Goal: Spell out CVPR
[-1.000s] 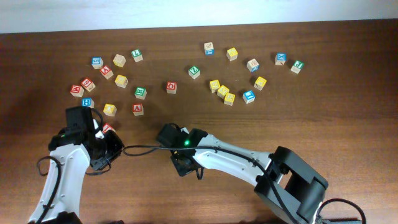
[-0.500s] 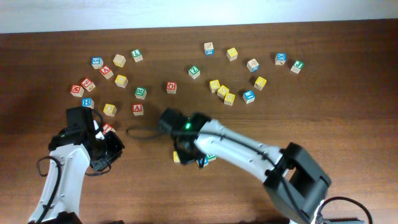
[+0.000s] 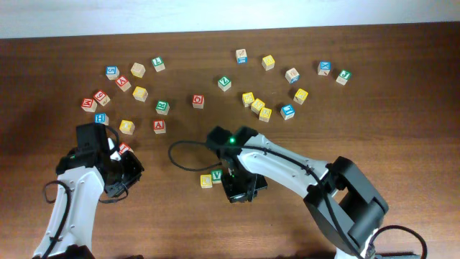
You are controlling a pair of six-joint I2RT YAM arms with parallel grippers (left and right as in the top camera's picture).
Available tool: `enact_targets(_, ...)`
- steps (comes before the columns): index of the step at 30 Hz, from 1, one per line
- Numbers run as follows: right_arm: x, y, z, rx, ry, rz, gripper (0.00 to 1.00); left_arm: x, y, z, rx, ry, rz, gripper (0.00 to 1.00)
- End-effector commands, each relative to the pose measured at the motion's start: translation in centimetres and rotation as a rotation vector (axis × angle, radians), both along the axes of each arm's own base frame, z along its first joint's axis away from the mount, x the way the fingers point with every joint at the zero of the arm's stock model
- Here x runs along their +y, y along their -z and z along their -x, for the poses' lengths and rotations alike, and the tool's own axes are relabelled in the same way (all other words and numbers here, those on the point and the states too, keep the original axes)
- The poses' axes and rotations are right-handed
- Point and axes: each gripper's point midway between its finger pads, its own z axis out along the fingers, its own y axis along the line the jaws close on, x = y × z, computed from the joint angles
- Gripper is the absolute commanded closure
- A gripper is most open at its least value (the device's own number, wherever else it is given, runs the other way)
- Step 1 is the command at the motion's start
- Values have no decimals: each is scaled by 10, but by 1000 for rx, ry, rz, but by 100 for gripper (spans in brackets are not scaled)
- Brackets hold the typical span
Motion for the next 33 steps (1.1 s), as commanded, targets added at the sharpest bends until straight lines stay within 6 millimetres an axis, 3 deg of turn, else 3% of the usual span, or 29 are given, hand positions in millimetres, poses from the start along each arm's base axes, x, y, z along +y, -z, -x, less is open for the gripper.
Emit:
enact_targets(1,5,5,0,-16,13,-20,96,-2,-5,-3,-24,20,2,100)
enact_targets(7,9,8,-12,-80,75,-7,96,-2,-5,-3,-22,20,3,100)
enact_targets(18,24,8,-13,-83,134,-51,96,-2,-4,-2,-16,20,5,100)
enact_targets(26,22,8,-25,-129,170,-35,96,-3,-4,0,-9,20,7,100)
enact_targets(30,21,-2,-38,-141,197,-47,96,-8,-5,2,-7,43,34,100)
enact_targets(32,24,-18,-46,-141,158,-79,96,-14,-3,6,5,69,54,100)
enact_targets(33,25,-36,-55,-156,133,-98,96,-20,2,12,23,89,57,100)
